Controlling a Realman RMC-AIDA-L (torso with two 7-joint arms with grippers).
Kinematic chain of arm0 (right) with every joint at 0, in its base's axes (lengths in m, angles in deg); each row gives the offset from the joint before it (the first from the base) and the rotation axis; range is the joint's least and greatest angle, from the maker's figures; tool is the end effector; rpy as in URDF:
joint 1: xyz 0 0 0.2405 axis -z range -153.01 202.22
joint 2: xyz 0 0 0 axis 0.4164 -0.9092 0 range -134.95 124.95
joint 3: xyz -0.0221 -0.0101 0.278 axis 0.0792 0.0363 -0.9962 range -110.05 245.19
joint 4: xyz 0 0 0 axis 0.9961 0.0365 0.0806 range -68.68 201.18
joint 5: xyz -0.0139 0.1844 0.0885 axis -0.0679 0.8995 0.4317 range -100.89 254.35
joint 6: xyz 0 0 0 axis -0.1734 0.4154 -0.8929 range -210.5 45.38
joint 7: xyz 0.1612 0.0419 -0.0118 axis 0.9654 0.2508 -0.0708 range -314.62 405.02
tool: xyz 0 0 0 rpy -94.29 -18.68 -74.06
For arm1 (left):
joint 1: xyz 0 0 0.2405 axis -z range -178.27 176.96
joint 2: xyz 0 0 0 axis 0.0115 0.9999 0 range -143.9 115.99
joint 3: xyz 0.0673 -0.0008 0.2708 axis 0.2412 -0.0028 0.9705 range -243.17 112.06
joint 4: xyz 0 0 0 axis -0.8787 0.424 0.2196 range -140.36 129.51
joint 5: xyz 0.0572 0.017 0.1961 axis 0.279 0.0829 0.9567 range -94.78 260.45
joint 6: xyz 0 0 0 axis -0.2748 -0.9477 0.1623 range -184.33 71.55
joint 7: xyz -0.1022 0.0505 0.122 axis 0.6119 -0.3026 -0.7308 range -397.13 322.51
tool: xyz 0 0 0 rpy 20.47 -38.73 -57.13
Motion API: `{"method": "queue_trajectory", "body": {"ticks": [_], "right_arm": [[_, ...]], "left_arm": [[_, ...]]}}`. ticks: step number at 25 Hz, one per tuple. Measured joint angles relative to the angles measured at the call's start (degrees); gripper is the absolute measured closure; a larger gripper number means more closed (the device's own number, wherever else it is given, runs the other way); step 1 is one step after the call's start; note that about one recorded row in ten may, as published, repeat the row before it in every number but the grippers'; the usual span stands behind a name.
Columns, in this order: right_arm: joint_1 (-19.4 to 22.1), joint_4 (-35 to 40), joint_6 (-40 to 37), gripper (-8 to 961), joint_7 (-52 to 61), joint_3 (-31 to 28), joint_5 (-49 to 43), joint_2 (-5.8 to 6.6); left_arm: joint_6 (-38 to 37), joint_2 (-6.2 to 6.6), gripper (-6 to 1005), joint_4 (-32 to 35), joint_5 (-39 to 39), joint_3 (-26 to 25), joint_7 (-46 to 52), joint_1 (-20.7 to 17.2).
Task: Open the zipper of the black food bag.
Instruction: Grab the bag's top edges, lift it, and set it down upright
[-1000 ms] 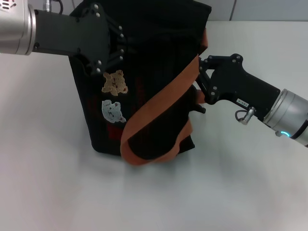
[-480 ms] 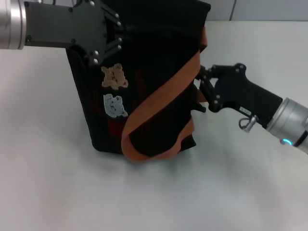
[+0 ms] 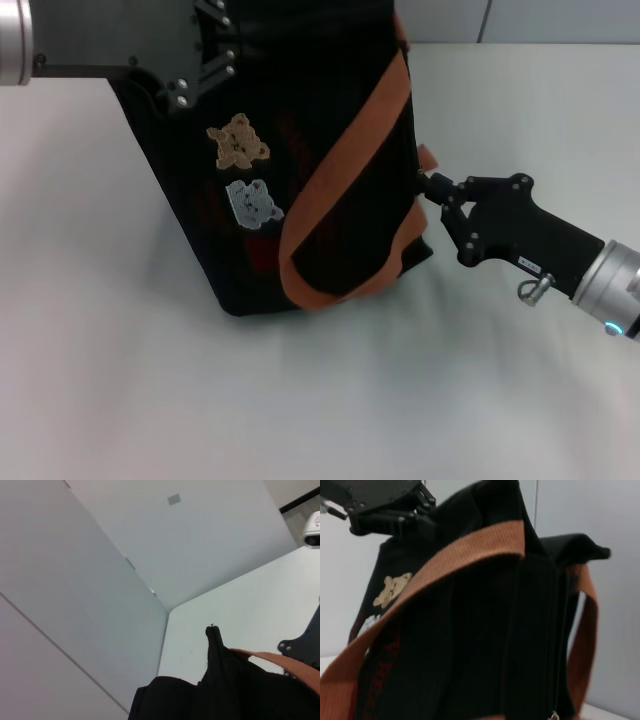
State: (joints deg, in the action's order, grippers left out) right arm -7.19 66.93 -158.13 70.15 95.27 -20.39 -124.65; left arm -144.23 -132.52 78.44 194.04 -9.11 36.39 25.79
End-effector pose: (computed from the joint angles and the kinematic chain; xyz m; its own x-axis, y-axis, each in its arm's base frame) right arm 0.2800 0.3314 -0.0977 0.7865 -0.0083 -0.6176 -0.4052 -0.7615 -0.5059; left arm -0.1632 0.3667 0.0526 0.9107 -0.4036 0.0875 -0.3073 -0.8039 -0.5092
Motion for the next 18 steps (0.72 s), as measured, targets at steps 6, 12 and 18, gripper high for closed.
{"method": "queue_trajectory", "body": {"ticks": [6,12,18], "right_arm": [[2.02,1.38,0.30,956,0.62,-0.42,0.04,0.29],[3.04,2.84,-0.30,956,3.09,-0.56,0.10,0.32],[3.73,3.64,-5.71,954,8.13,-3.73,0.49,0.30]], "left_arm": [[-0.17,0.00,929,0.05,-0.55,-2.00,0.04,-0.45],[-0.11,0.00,929,-0.13,-1.81,-2.89,0.14,-1.45],[1.33,-0.13,929,-5.17,-3.80,-3.74,0.63,-2.75]]}}
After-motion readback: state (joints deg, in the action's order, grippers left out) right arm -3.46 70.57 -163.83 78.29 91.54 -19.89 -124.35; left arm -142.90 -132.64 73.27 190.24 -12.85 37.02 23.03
